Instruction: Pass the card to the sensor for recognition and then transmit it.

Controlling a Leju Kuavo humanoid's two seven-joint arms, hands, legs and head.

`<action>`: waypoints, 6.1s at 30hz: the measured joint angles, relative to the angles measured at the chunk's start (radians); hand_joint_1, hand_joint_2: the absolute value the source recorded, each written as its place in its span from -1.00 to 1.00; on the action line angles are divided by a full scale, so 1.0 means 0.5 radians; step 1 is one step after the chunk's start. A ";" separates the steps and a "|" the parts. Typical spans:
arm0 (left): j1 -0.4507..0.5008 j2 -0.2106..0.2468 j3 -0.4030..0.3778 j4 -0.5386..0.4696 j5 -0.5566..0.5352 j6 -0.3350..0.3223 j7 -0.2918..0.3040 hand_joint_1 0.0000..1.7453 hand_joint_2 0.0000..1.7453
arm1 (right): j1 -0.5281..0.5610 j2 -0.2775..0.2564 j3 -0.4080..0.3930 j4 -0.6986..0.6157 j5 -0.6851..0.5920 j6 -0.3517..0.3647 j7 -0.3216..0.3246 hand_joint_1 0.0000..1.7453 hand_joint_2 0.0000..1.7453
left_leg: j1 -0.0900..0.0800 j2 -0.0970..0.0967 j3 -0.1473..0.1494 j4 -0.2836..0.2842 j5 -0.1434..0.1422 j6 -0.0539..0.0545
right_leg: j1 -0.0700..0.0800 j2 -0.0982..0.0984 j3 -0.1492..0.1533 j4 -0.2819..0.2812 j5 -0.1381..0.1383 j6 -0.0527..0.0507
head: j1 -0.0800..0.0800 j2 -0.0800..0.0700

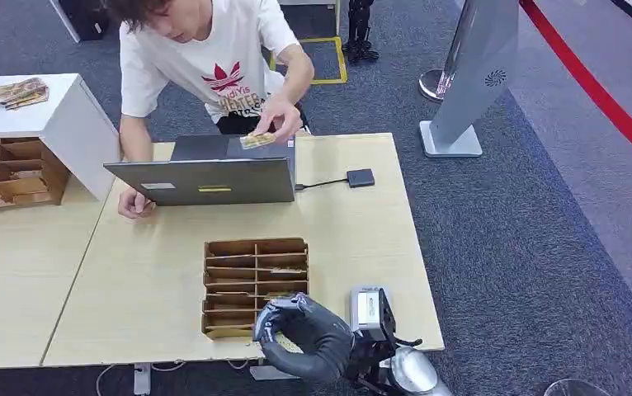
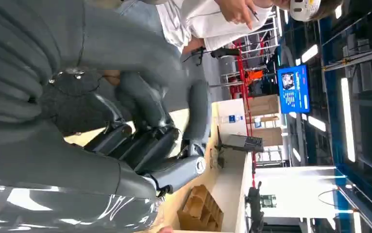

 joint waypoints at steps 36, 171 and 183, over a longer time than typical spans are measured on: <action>-0.002 -0.018 0.000 0.000 -0.084 -0.005 -0.028 -1.00 -1.00 | -0.517 0.157 0.126 -0.194 2.070 -1.527 0.356 -1.00 1.00 | 0.000 0.000 -0.001 0.000 0.001 -0.001 | 0.000 0.000 -0.001 0.000 0.000 0.000 | 0.000 0.000; 0.007 -0.029 0.130 0.000 -0.031 0.042 0.015 -1.00 -1.00 | -0.010 -0.491 -0.176 0.213 2.268 -1.063 0.649 1.00 1.00 | 0.000 0.000 -0.002 -0.001 0.000 0.000 | 0.000 0.000 -0.003 0.000 0.000 0.000 | -0.001 0.000; 0.008 -0.029 0.130 0.000 -0.047 0.042 0.023 -1.00 -1.00 | -0.048 -0.406 -0.177 0.447 2.256 -1.103 0.659 1.00 1.00 | 0.000 0.000 -0.001 -0.001 0.000 0.000 | 0.000 0.000 -0.003 0.000 0.000 0.000 | 0.000 0.000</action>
